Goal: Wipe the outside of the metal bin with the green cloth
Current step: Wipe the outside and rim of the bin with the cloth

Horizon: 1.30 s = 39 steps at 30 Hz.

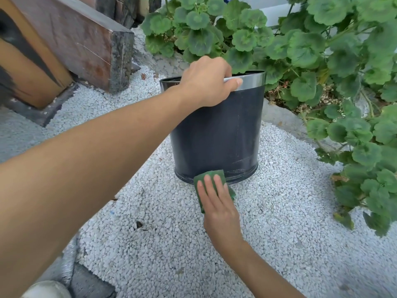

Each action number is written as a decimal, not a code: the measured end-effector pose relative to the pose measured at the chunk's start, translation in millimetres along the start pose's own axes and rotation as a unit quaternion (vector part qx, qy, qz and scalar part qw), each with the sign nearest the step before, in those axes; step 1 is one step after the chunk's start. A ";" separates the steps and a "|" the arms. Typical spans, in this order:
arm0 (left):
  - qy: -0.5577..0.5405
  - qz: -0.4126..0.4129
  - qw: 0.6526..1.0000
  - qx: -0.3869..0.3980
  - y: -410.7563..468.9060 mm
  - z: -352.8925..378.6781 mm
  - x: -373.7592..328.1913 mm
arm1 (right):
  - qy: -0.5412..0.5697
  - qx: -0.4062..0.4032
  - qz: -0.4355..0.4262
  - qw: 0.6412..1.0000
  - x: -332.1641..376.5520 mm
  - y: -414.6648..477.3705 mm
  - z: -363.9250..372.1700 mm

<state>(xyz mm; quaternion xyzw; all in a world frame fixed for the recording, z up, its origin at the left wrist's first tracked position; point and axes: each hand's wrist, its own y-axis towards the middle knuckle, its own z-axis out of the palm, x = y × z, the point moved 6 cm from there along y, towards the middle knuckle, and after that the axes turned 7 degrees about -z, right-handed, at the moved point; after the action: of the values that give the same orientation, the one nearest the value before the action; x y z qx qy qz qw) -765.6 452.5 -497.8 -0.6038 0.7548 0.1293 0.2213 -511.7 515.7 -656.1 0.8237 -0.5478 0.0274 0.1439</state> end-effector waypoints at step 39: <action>-0.022 0.066 0.997 -0.030 1.9 8.3 11.5 | -0.012 0.134 -0.428 0.894 -160.0 -1.1 -31.2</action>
<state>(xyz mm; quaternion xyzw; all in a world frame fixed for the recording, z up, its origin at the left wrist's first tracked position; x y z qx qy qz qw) -768.0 446.9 -510.8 -0.5561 0.7838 0.1791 0.2105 -570.9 667.6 -658.9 0.9902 -0.1353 0.0265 0.0233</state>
